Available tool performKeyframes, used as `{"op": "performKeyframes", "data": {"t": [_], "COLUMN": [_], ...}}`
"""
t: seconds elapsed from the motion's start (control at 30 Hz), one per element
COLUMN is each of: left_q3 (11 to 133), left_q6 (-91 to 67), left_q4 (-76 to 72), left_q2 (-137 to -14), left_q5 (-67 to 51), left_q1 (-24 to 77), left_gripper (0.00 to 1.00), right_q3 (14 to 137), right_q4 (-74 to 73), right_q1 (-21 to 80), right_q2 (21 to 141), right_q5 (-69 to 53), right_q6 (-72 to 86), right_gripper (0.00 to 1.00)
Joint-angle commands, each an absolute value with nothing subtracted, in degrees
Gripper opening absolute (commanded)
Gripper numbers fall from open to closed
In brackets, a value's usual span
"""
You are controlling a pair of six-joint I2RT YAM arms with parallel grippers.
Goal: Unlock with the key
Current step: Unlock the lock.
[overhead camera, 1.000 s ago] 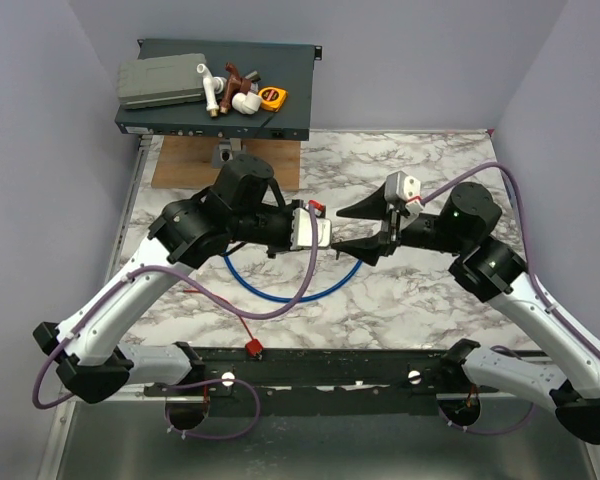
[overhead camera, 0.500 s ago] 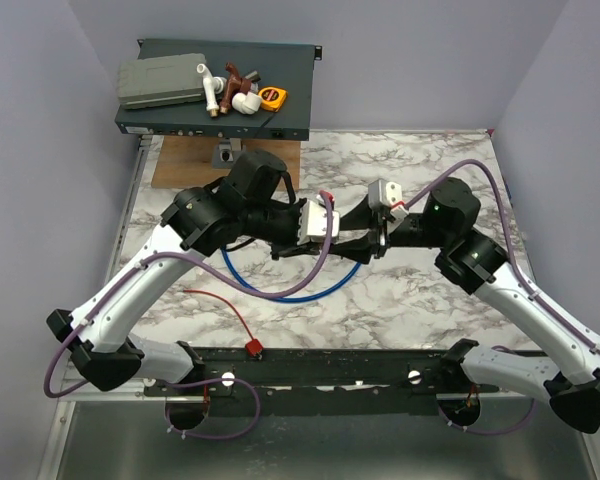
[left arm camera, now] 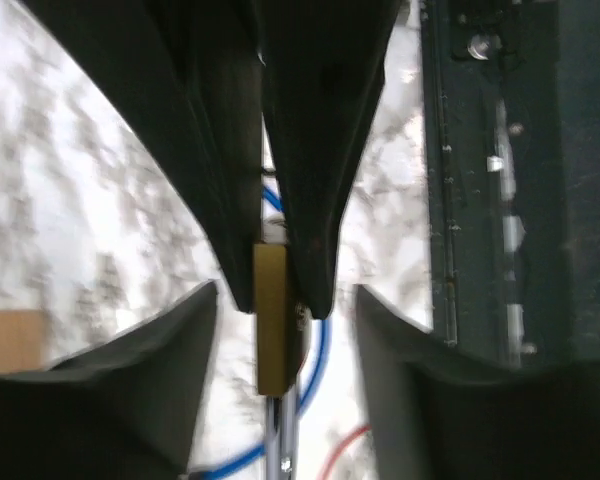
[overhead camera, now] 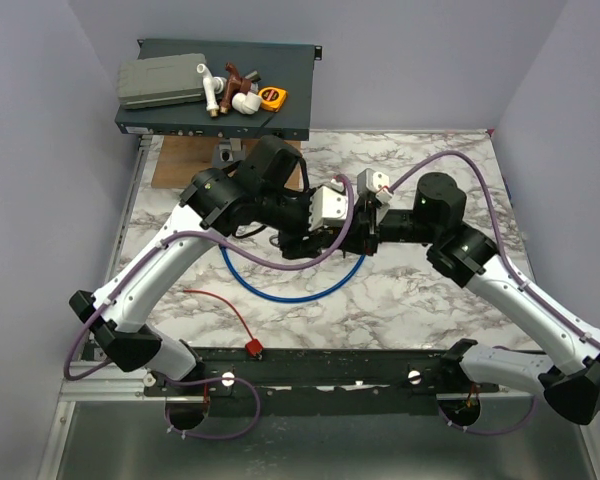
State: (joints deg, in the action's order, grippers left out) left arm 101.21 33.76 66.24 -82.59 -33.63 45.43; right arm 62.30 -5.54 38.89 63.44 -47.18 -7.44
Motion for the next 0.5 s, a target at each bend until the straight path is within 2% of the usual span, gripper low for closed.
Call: {"op": "performKeyframes", "data": {"t": [0.0, 0.1, 0.33, 0.47], "left_q3": [110.7, 110.1, 106.9, 100.6], "left_q6": [36.0, 37.5, 39.2, 41.1], "left_q4": [68.4, 69.1, 74.5, 72.9], "left_q2": [-85.4, -84.3, -82.7, -80.5], "left_q5": [-31.3, -28.8, -31.6, -32.4], "left_q1": [46.5, 45.5, 39.9, 37.5], "left_gripper": [0.66, 0.67, 0.68, 0.68], "right_q3": [60.0, 56.9, 57.6, 58.4], "right_q4": [-6.2, -4.7, -6.3, -6.2], "right_q1": [39.2, 39.2, 39.2, 39.2], "right_q2": [60.7, 58.8, 59.4, 61.3], "right_q5": [-39.0, -39.5, -39.7, -41.3], "right_q6": [-3.4, -2.0, -2.2, -1.2], "right_gripper": [0.01, 0.01, 0.01, 0.01]}}
